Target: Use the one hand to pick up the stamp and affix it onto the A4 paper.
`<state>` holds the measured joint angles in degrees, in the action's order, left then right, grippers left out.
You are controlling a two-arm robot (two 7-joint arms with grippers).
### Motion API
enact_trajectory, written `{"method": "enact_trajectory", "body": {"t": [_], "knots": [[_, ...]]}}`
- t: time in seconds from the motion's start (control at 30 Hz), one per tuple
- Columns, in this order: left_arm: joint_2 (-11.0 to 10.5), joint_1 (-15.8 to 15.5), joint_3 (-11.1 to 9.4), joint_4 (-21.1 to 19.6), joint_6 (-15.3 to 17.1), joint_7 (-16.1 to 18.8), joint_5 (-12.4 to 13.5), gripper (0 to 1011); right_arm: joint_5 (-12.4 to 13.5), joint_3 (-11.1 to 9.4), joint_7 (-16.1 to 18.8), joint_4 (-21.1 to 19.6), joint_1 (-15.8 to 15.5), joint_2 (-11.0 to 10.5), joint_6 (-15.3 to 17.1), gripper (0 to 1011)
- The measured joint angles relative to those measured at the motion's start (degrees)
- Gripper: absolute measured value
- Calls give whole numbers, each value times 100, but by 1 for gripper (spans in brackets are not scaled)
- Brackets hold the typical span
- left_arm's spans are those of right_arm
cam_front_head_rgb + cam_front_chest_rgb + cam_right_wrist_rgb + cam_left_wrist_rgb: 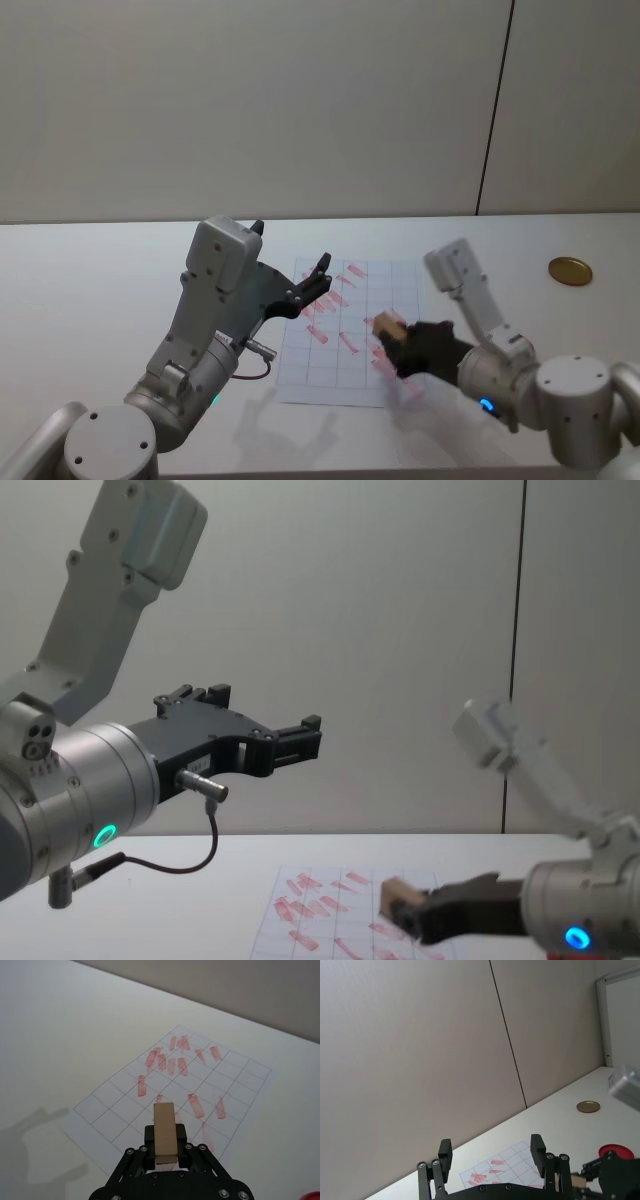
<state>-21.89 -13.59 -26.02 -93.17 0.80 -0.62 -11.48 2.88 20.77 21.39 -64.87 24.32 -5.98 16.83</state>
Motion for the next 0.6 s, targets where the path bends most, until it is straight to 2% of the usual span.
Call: {"method": "enact_trajectory", "body": {"t": [0.33, 0.6], "knots": [[-1, 0, 0, 0, 0, 0, 0, 993, -290, 260, 187, 472, 112, 178, 35, 221], [0, 0, 0, 0, 0, 0, 0, 993, -437, 367, 195, 787, 190, 271, 18, 220]]}}
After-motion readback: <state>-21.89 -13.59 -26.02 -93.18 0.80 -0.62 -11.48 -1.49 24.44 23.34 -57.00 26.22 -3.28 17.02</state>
